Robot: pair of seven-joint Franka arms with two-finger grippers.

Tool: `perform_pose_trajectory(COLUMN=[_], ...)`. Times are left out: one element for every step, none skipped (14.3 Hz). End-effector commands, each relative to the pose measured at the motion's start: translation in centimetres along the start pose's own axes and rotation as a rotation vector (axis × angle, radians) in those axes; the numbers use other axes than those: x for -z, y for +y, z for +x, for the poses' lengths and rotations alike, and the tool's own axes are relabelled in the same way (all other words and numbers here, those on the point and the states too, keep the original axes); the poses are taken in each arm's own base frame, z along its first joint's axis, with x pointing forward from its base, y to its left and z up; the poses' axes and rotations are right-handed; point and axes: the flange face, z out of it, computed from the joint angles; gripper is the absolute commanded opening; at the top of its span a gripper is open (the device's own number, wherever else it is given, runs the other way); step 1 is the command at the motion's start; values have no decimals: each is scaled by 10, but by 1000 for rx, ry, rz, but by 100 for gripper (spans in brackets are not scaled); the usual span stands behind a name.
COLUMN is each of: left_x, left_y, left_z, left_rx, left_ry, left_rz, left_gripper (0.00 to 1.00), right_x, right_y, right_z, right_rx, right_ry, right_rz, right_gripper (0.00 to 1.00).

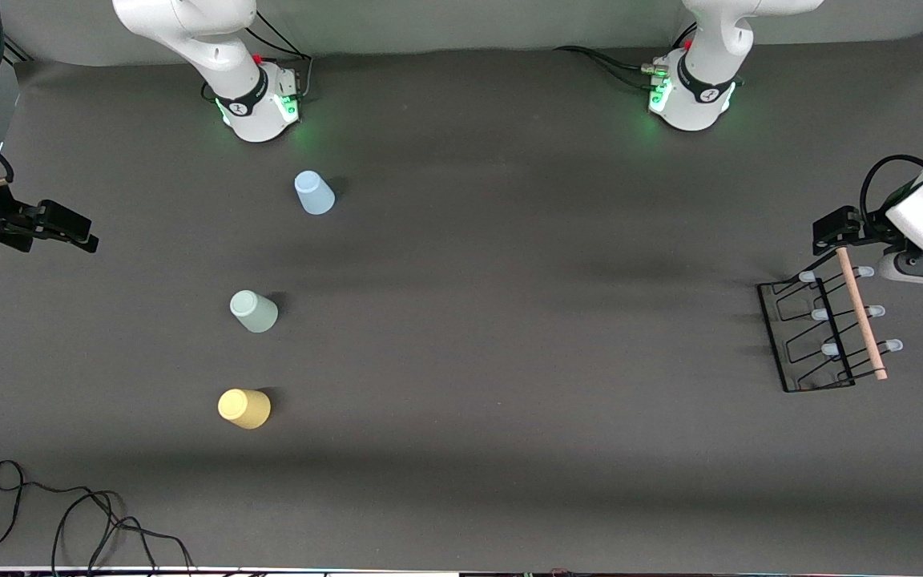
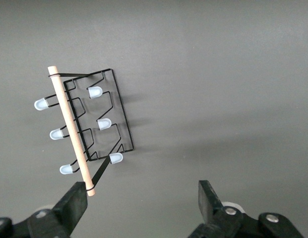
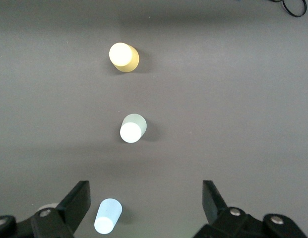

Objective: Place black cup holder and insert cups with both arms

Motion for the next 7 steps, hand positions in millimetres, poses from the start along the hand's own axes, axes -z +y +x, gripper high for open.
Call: perform_pose_trajectory(left_x=[2,2,1,1,1,1,1], left_y=[-1,-2,-2,-1,-2,-1,-2], left_z=[-4,-4,-4,-4,-4,-4,-4], left_rx=[-6,-5,-3,-3,0,0,1], left_ry=[-8,-7,-9,-9,-9,-9,-9], left_rz=[-14,-15,-14,-16,-14,-14,-14], left_gripper=[100,100,100,100,100,100,100], right_x=[4,5,6,6,6,6,6], right_y=[1,1,1,1,1,1,1], right_z=[-4,-3,-3,-3,-3,-3,-3], right_rx=[12,12,12,12,10,12,12], right_ry=[-4,-1,1,1,1,1,1], right_rz=[18,17,18,18,18,18,18], right_gripper=[100,100,100,100,100,100,100])
